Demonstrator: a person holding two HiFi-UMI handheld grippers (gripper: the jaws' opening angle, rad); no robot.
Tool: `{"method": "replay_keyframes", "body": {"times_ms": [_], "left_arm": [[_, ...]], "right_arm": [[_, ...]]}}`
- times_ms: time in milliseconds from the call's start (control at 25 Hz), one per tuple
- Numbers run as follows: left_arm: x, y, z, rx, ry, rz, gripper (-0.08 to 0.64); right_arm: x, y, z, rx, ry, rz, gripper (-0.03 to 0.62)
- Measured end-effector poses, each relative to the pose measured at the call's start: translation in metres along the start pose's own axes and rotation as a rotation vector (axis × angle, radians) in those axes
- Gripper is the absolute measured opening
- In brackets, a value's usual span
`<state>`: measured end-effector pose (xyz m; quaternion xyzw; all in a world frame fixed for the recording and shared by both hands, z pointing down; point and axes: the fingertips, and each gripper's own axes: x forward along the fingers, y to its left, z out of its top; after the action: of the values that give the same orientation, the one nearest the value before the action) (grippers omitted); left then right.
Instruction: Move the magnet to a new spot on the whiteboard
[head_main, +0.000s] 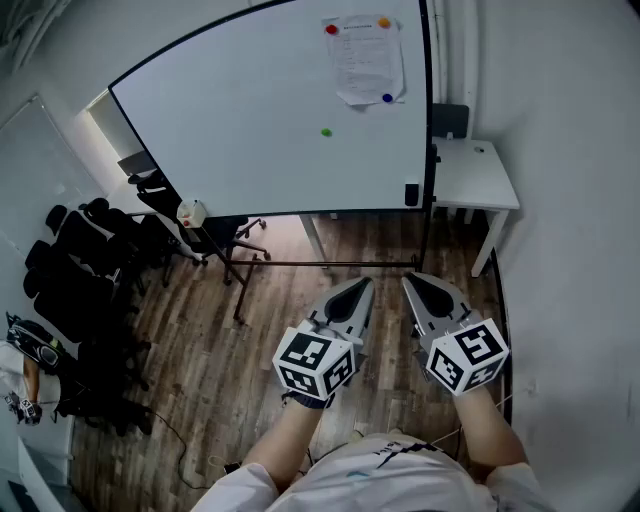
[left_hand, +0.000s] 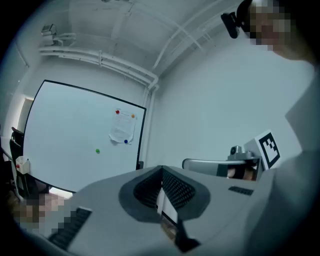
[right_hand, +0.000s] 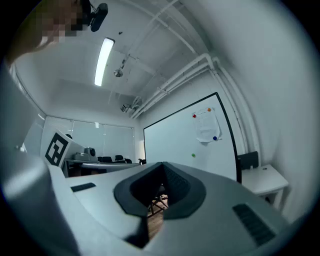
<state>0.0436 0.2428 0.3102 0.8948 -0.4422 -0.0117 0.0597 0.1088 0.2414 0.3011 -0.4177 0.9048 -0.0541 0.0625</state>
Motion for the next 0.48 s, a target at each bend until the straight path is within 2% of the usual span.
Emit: {"method": "replay_keyframes", "body": {"times_ms": [240,480], "left_arm": [[0.005,-0.017,0.000,0.007,-0.004,0.002,0.009],[0.006,-0.023,-0.004,0.015,0.006,0.032,0.009]], "right_arm": [[-0.014,-0.007,0.004,0.002,-0.012,0.007,0.014],[-0.021,-0.012,0.005,0.036,-0.026,0.050,0.014]]}}
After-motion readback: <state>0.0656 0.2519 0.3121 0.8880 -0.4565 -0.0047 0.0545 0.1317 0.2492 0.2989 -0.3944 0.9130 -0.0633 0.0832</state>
